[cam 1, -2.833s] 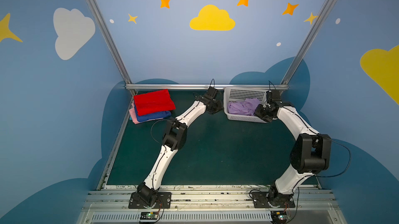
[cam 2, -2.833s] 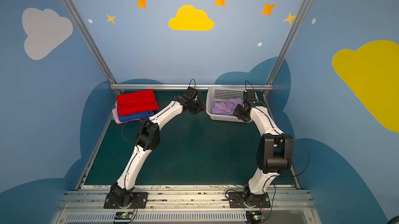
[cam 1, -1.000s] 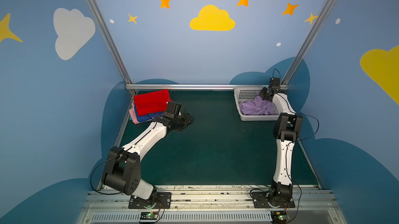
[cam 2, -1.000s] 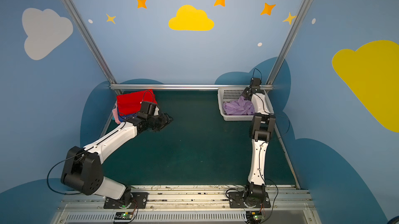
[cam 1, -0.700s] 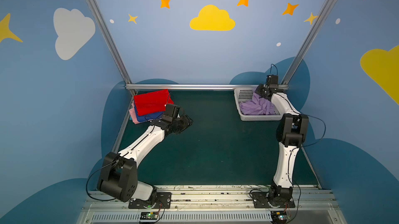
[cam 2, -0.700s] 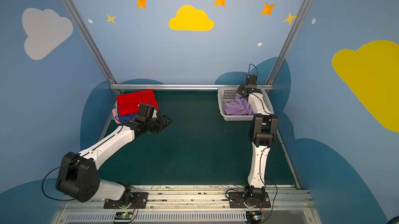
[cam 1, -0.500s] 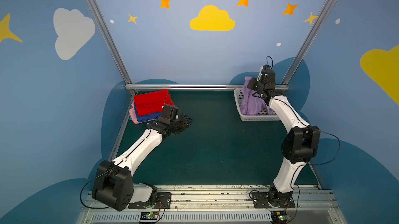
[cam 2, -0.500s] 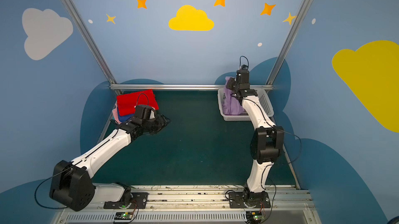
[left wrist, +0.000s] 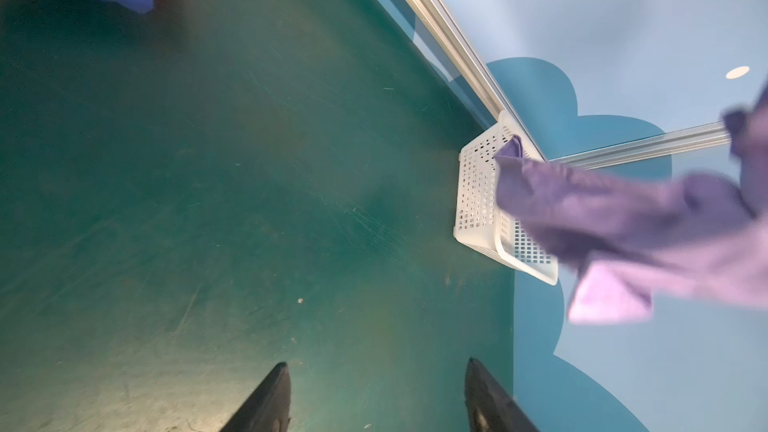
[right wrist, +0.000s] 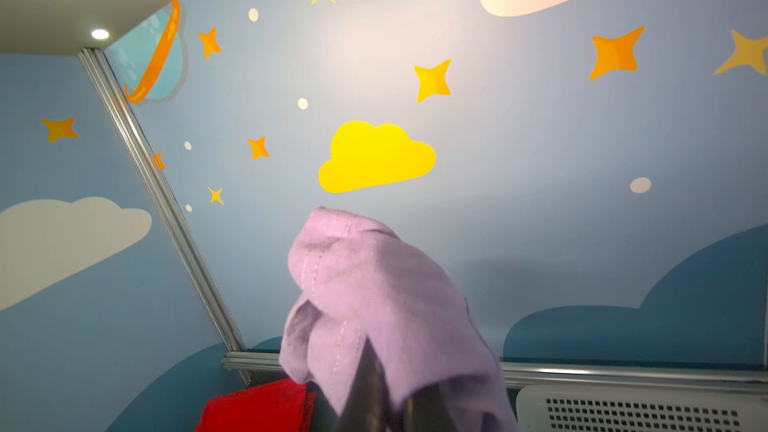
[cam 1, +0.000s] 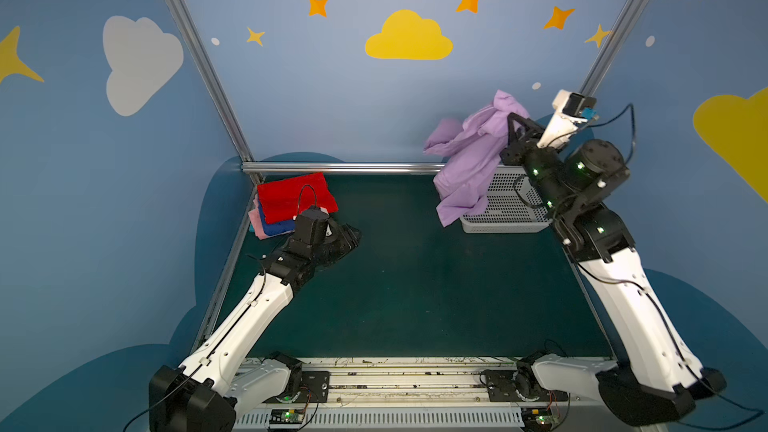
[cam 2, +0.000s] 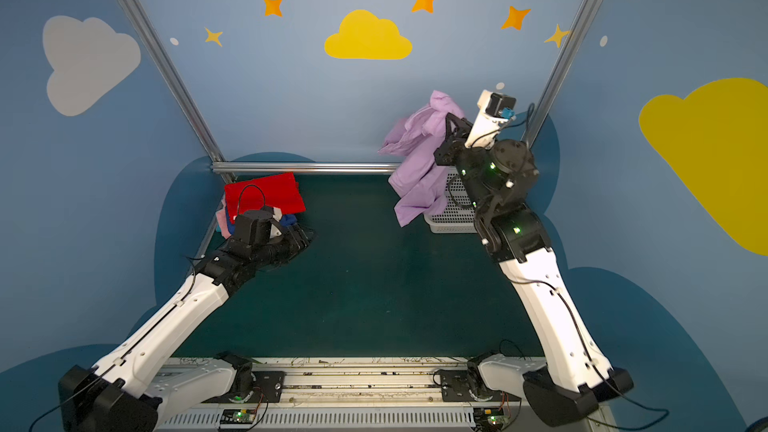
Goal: Fold and stack the t-shirts
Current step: 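Lower the lavender t-shirt onto the table with the right gripper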
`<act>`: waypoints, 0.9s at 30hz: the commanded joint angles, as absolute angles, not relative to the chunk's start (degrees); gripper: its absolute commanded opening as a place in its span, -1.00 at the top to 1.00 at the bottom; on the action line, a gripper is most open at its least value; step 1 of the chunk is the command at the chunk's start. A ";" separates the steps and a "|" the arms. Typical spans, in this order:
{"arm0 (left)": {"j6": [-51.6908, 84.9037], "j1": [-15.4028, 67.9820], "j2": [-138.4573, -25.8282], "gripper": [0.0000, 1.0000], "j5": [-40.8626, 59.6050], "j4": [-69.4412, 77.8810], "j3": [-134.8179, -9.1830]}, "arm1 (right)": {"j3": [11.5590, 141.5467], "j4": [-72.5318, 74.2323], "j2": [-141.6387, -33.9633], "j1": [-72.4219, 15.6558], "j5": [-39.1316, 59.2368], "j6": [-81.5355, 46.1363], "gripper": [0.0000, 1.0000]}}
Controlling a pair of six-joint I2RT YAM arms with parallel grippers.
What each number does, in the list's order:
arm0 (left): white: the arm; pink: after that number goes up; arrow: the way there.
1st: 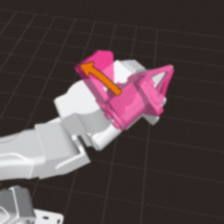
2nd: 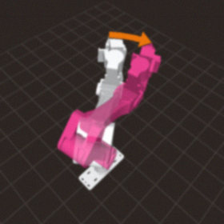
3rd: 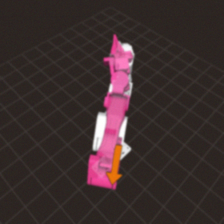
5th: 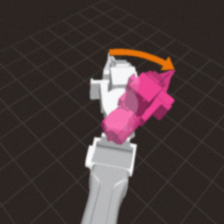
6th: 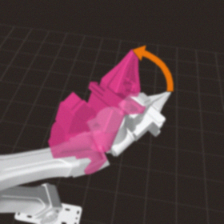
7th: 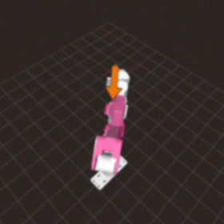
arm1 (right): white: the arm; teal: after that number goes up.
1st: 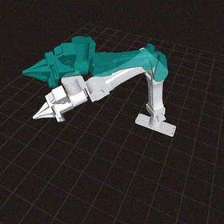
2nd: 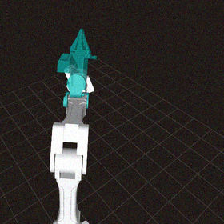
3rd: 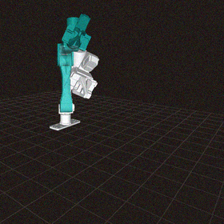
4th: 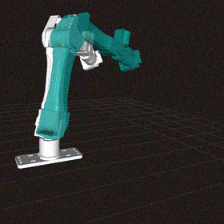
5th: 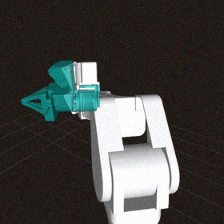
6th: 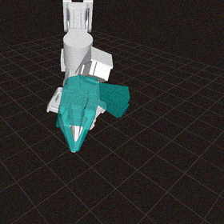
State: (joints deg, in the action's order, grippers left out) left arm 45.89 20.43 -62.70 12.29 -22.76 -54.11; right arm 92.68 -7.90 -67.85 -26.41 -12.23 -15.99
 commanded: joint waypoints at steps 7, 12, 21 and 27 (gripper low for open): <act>45.30 20.45 -64.31 -0.34 11.65 -22.96 -54.86 | 75.89 -27.62 -51.86 -26.63 -24.58 -22.05 1.00; 46.32 20.52 -68.53 -0.34 14.71 -20.43 -56.25 | 61.42 -29.10 -54.98 -26.17 -24.52 -26.03 1.00; 46.29 20.97 -72.26 -0.34 14.67 -19.36 -56.47 | 52.43 -15.21 -75.62 -12.42 -16.06 -30.63 1.00; 46.25 20.93 -73.73 -0.34 14.52 -19.12 -56.78 | 60.44 -16.52 -91.67 -9.51 -11.86 -31.73 1.00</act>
State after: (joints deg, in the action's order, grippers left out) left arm 46.72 20.80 -73.17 14.68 -19.68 -55.37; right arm 56.51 -18.72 -87.48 -10.15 -15.73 -30.20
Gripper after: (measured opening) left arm 0.667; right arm 0.054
